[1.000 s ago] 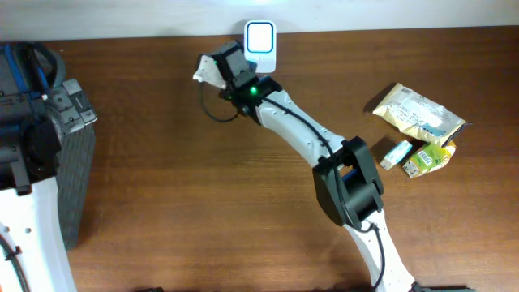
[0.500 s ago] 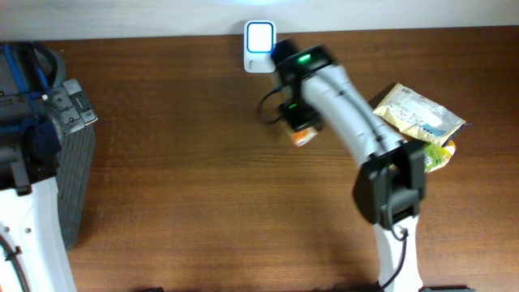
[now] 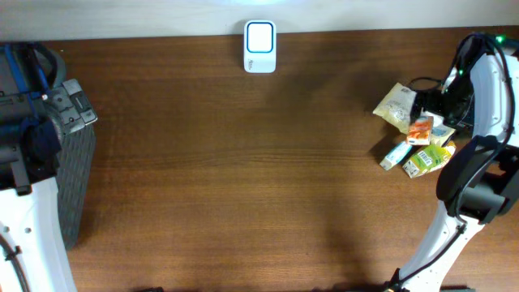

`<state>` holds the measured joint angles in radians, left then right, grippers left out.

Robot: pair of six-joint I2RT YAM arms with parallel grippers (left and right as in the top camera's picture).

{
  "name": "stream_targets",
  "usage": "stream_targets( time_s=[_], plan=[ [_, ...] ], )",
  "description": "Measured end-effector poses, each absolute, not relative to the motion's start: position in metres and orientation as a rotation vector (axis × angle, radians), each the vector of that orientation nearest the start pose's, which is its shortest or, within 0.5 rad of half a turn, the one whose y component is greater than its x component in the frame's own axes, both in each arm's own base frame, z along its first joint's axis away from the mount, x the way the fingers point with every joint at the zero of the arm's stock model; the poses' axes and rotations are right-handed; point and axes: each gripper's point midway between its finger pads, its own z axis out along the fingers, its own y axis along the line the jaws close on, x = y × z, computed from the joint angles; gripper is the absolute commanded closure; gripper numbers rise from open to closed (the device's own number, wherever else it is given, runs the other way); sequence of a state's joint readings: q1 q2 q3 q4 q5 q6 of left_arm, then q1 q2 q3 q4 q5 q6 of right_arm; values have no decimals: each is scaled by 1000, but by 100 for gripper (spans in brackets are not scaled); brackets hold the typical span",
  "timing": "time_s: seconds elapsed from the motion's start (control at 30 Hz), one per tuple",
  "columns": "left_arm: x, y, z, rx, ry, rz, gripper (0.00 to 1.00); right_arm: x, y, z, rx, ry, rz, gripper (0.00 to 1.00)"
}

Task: Scan the item barcode
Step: 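Carry the orange box right and drop it on the snack bag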

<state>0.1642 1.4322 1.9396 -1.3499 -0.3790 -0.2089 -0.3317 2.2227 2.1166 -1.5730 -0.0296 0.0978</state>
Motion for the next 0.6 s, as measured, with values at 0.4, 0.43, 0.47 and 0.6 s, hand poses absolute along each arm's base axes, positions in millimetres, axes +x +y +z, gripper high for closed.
stream_targets(
  time_s=[0.4, 0.43, 0.47, 0.6],
  plan=[
    [309, 116, 372, -611, 2299, 435, 1, 238, 29, 422, -84, 2347, 228, 1],
    [309, 116, 372, -611, 2299, 435, 1, 230, 26, 416, -69, 2381, 214, 1],
    [309, 116, 372, -611, 2299, 435, 1, 230, 24, 415, -57, 2389, 195, 1],
    [309, 116, 372, -611, 2300, 435, 1, 253, 20, 428, -56, 2293, 164, 1]
  ],
)
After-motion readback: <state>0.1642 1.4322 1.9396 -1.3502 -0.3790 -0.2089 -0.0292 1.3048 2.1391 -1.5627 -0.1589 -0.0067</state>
